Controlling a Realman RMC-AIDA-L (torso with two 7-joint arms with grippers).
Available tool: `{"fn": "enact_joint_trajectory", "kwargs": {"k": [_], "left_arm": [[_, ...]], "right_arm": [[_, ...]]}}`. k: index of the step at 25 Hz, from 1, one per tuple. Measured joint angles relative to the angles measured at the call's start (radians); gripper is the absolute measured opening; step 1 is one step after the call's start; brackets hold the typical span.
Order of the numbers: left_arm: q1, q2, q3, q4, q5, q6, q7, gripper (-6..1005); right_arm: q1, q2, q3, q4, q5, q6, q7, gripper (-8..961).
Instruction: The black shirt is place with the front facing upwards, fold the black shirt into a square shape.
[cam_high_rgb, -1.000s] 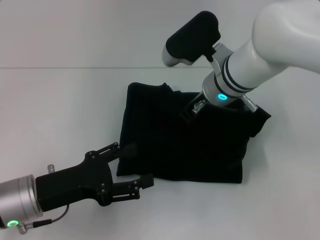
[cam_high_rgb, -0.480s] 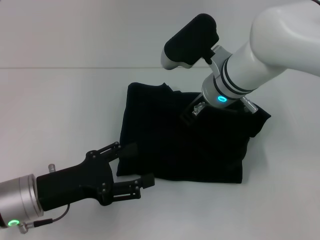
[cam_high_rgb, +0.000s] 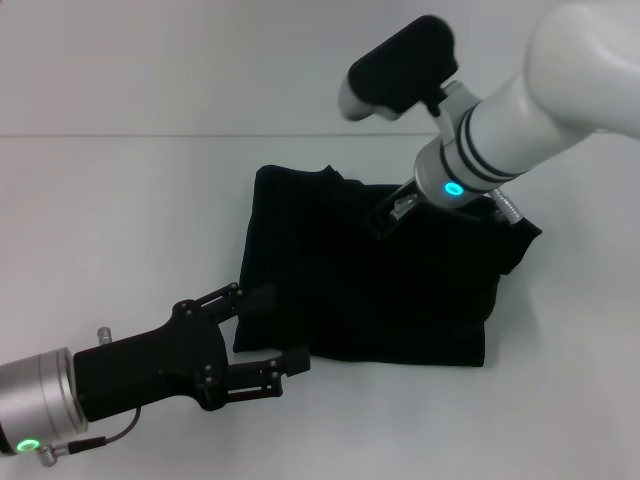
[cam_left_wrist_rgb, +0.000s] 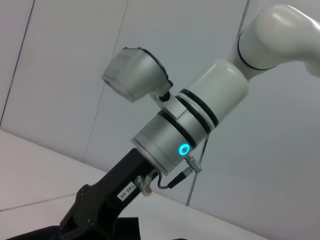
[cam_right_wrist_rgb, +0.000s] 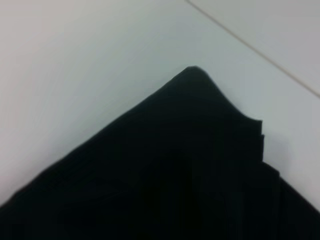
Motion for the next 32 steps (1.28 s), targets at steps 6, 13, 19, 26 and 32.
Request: {"fn": "enact_joint_trajectory", "kwargs": {"k": [6,13,19,26,32], "left_arm": [[0.000,0.002,0.000,0.000,0.000,0.001,0.000,937],[-0.003,0.003,0.000,0.000,0.000,0.001,-0.003,937],[-0.006,0.003,0.000,0.000,0.000,0.001,-0.014,937],[-0.007,0.003,0.000,0.000,0.000,0.002,-0.017,937],[-0.010,0.003,0.000,0.000,0.000,0.002,-0.017,936]], "right_arm": [[-0.088,-0.006,0.047,-0.126,0.001,-0.008,0.044,32],[-0.153,-0.006,0.086,-0.192,0.001,-0.012,0.051,33],[-0.196,-0.006,0.130,-0.220,0.004,-0.008,0.051,33],[-0.260,-0.005,0.151,-0.276,0.038,0.007,0.049,32],[-0.320,-0.006,0.159,-0.349,0.096,0.007,0.042,33]]}}
